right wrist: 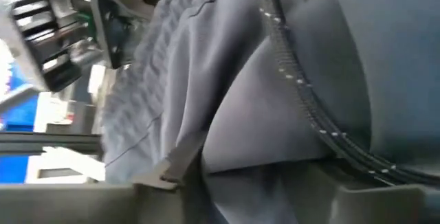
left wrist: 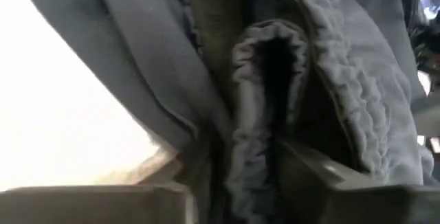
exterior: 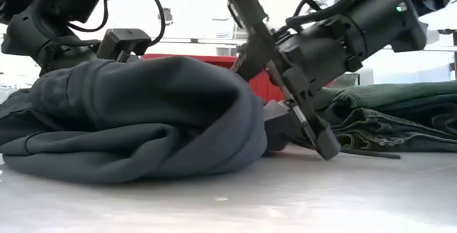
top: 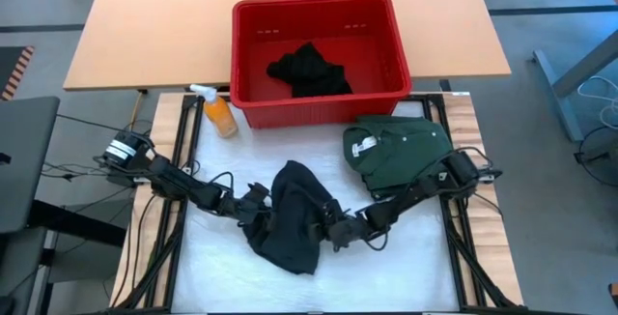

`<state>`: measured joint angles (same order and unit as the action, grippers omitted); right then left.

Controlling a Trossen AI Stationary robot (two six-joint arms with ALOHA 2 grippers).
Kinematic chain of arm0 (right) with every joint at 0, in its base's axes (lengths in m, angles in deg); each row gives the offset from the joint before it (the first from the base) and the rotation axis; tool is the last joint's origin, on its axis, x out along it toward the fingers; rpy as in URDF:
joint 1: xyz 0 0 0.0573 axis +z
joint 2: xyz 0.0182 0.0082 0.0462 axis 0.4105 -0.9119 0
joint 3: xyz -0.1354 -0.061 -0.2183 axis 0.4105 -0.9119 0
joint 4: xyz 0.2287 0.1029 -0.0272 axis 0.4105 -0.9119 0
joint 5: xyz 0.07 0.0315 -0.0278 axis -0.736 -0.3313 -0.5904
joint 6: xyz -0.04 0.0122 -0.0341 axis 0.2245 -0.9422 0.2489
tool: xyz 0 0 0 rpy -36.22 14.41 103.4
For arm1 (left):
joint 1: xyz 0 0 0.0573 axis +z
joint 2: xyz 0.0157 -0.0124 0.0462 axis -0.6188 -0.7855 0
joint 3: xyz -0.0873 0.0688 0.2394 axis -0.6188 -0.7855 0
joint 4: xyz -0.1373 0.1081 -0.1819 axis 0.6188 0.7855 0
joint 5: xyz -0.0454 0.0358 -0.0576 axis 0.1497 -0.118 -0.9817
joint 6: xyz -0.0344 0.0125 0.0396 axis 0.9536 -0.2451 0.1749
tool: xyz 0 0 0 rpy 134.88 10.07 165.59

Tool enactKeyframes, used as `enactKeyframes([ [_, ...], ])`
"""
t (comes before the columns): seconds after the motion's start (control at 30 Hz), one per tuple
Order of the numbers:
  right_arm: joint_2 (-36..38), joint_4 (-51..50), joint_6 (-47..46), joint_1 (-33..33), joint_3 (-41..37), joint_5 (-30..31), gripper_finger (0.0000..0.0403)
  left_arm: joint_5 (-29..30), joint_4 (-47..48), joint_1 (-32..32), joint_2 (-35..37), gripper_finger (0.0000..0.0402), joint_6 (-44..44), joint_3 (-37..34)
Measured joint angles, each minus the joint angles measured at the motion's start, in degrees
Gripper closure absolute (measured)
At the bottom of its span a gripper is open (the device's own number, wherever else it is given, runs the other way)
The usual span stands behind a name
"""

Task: Fold Laundry from Bin
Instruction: Stack the dark blue shorts on top of the green shirt

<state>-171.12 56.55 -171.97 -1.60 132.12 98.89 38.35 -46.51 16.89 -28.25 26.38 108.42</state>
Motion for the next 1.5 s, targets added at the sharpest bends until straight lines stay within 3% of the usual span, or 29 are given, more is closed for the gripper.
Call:
enactKeyframes([
  [0.13, -0.15, -3.19, 3.51, -0.23, 2.23, -0.54, 0.0311, -1.51, 0.58, 0.35, -0.34, 0.0378, -1.58, 1.78],
  [0.23, 0.39, -4.11, 6.74, -0.27, 3.06, -1.29, 0.0365, -2.97, 0.4, 0.83, -0.53, 0.0389, -2.8, 3.3],
  [0.4, 5.37, -10.66, 8.4, -0.24, 3.32, -1.53, 0.0366, -4.44, -0.29, 1.09, 0.05, 0.0399, -5.23, 6.0],
  [0.7, 18.32, -24.78, 9.33, 1.13, 3.42, 6.2, 0.0365, -3.46, -1.6, 3.23, 0.59, 0.0401, -13.32, 12.82],
  [0.93, 26.7, -29.76, 13.32, 1.76, 3.46, 11.56, 0.0364, -4.46, 6.81, 7.21, 0.62, 0.0401, -24.63, 25.15],
  [1.17, 36.86, -43.22, 14.6, 1.45, 3.54, 19.48, 0.0364, -5.06, 18.9, 14.2, 0.66, 0.0401, -36.05, 37.81],
  [1.33, 44.0, -43.92, 22.42, -0.43, 3.58, 22.6, 0.0364, -9.29, 20.72, 19.15, 0.36, 0.0401, -40.9, 45.98],
  [1.5, 51.51, -43.68, 32.09, -2.79, 3.58, 25.41, 0.0363, -9.74, 22.57, 23.13, 0.29, 0.0401, -45.53, 52.76],
])
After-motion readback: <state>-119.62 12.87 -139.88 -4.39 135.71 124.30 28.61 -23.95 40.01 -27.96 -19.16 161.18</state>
